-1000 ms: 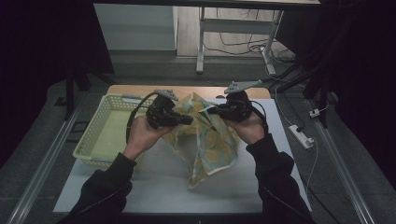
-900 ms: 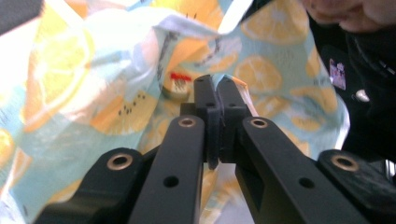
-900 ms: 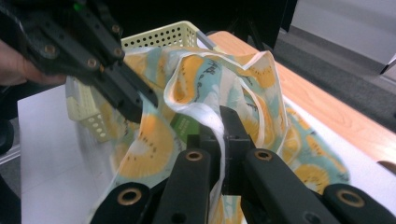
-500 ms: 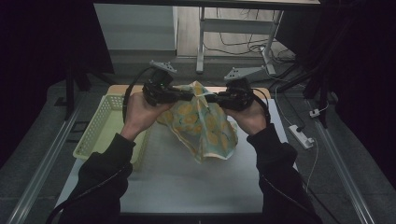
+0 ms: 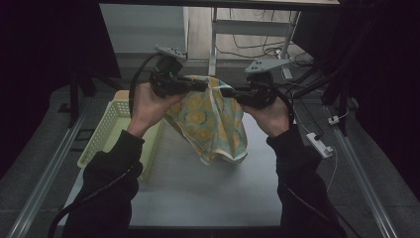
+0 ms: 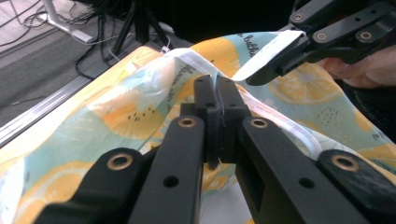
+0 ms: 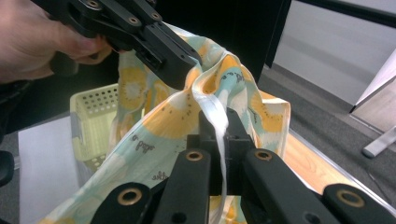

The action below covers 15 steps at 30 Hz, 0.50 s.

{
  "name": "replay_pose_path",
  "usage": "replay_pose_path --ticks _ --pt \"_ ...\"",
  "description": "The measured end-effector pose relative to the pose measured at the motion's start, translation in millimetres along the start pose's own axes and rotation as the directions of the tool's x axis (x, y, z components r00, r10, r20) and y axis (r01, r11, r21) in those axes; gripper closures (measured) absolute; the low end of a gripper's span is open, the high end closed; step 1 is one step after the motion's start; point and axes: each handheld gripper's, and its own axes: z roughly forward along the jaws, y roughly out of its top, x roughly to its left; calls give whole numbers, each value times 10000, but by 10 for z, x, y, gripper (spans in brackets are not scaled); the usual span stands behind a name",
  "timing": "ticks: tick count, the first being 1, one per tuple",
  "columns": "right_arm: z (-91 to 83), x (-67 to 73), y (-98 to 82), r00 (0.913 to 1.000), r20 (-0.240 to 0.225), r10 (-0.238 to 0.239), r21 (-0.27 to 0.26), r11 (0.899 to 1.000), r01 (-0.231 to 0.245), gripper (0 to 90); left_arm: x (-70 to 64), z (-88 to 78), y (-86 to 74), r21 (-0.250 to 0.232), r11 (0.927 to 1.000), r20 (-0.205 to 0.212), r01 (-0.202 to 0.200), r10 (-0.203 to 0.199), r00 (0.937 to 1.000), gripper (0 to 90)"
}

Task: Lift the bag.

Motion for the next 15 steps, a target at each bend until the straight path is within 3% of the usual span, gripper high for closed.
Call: replay_pose_path --ticks 2,7,15 --pt "-12 8 22 10000 22 -27 -49 10000 27 895 45 29 -13 -49 9998 250 172 -171 9995 889" --pt "28 9 -1 10000 -36 -10 37 10000 10 895 154 153 -88 80 9992 302 400 -402 9987 888" --pt "161 -50 -145 9998 -55 202 486 9986 -199 894 217 370 -188 675 9976 -170 136 -125 9998 886"
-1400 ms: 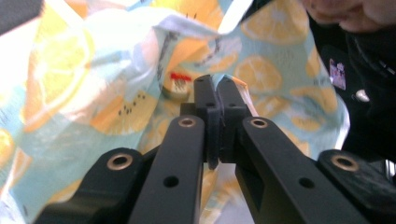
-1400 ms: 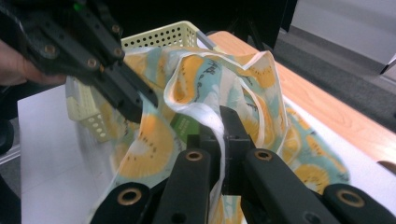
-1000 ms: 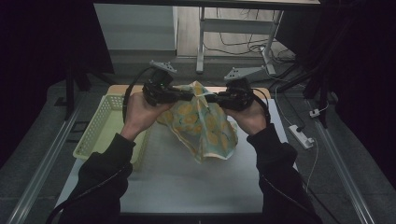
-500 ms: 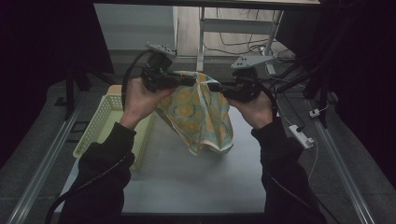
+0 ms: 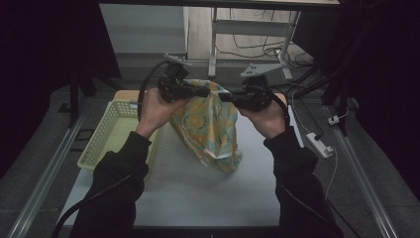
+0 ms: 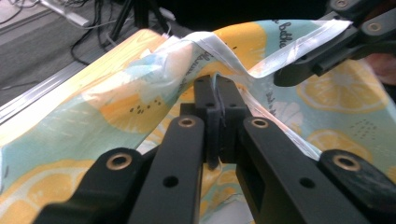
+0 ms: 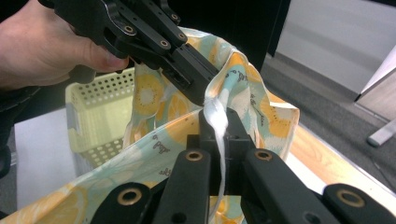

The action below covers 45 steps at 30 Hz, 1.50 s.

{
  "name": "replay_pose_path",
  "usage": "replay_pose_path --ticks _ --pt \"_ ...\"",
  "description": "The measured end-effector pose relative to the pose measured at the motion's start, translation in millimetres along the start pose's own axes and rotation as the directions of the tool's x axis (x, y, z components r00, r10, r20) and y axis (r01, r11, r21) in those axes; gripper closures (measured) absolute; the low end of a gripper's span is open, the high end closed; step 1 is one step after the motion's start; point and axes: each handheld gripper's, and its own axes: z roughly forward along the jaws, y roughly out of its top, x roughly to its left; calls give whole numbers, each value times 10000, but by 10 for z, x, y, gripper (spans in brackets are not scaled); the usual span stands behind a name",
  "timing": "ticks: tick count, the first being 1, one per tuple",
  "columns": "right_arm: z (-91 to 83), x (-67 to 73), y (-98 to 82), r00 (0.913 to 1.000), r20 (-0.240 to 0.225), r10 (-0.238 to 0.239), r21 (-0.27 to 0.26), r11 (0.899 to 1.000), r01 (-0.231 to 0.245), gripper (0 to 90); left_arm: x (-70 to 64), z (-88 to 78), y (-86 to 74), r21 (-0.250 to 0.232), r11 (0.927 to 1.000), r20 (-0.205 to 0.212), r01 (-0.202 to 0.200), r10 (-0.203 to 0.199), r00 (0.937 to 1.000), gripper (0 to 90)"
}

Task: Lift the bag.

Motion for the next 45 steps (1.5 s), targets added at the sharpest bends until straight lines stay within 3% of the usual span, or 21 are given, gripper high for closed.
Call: replay_pose_path --ticks 13,18,22,28,33,39,45 --pt "297 -92 -323 9992 74 388 803 9960 -393 892 100 335 -202 383 9993 -68 34 -32 10000 876" --pt "402 -134 -457 9982 113 586 1082 9924 -595 889 138 452 -286 751 9971 -154 124 -112 9998 852" --pt "435 -153 -506 9976 106 678 1183 9906 -686 852 168 485 -325 618 9975 -70 338 -335 9994 752" --pt "367 -156 -484 9964 78 841 872 9926 -844 701 133 362 -320 220 9997 104 81 -84 9999 525" --pt "289 -135 -465 9957 80 920 582 9940 -923 593 75 200 -361 -128 9998 -55 -148 148 9999 358" --pt "221 -106 -453 9950 89 994 477 9939 -997 501 12 23 -434 -246 9993 -286 -282 275 9992 272" --pt "156 -104 -481 9938 43 1111 362 9931 -1112 445 3 -135 -548 -424 9991 -168 87 -94 9998 188"
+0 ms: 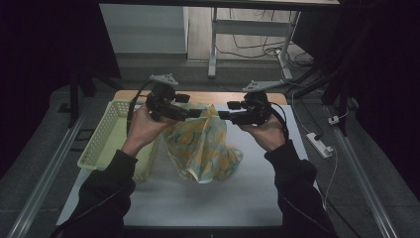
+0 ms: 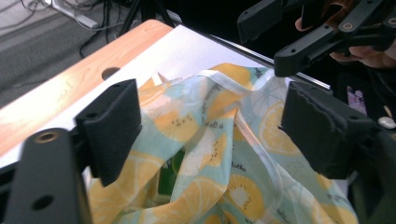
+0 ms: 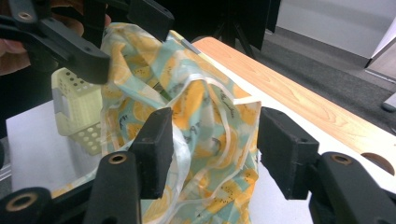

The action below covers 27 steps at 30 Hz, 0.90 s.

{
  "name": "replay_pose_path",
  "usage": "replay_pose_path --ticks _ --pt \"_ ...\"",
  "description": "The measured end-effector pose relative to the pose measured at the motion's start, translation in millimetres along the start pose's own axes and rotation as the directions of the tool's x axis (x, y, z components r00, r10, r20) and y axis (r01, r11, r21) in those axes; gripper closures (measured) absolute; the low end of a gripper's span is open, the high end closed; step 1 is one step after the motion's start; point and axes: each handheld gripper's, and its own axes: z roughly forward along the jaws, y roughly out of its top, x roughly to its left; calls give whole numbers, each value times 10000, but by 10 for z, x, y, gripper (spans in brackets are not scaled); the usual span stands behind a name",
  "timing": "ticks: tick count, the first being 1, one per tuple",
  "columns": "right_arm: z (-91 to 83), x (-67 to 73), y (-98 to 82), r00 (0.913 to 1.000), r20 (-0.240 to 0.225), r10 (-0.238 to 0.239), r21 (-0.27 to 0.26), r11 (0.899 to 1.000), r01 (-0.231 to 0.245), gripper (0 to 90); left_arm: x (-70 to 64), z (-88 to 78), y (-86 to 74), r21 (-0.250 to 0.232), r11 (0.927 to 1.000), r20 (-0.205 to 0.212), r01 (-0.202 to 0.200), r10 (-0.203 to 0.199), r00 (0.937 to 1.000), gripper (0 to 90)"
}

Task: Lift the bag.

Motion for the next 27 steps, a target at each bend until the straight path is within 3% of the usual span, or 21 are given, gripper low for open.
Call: replay_pose_path --ticks 11,23,27 --pt "-75 -1 -158 9999 -11 105 -108 9999 -105 356 -63 -285 -289 523 9985 -914 -191 239 9955 45" --pt "-63 8 -408 9996 -6 291 -53 9996 -291 243 -16 -596 -708 402 9989 -1250 241 -189 9920 0" --pt "-73 18 -499 9996 63 276 -80 9996 -276 191 -31 -713 -864 424 9981 -1482 439 -372 9883 0"
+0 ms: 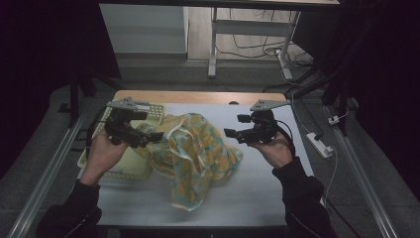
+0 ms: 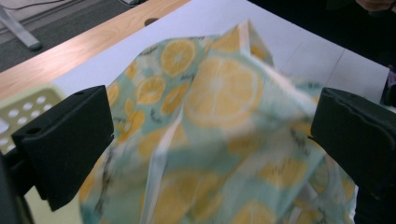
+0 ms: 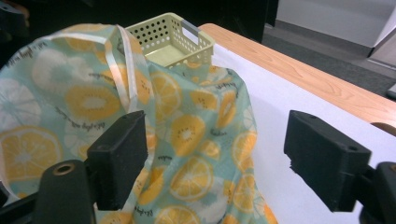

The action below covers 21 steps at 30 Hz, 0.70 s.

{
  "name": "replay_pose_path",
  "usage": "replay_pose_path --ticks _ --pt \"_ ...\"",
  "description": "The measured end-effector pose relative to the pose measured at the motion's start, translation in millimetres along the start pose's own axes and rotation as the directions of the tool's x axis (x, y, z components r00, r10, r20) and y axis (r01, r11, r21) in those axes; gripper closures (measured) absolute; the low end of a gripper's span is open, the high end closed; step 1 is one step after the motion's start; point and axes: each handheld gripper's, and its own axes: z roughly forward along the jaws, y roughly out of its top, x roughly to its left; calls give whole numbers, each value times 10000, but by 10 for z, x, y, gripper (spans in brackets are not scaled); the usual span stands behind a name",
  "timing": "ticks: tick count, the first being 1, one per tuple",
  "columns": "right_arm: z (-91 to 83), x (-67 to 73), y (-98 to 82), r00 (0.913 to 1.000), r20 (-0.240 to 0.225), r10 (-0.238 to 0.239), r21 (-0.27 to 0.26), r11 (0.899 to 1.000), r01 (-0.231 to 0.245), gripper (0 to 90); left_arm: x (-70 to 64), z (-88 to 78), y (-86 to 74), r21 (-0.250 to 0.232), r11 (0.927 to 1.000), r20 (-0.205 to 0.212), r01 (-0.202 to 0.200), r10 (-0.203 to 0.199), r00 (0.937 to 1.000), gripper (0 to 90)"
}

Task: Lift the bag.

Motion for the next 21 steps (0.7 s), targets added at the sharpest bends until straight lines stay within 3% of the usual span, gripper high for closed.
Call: replay_pose_path --ticks 11,21 --pt "13 65 -236 9996 236 -159 238 9996 153 39 -5 -206 -376 -69 9987 -379 502 -504 9980 0" --pt "-64 113 -471 9989 445 -116 243 9996 105 23 -87 -290 -739 -361 9957 -605 849 -870 9944 0"
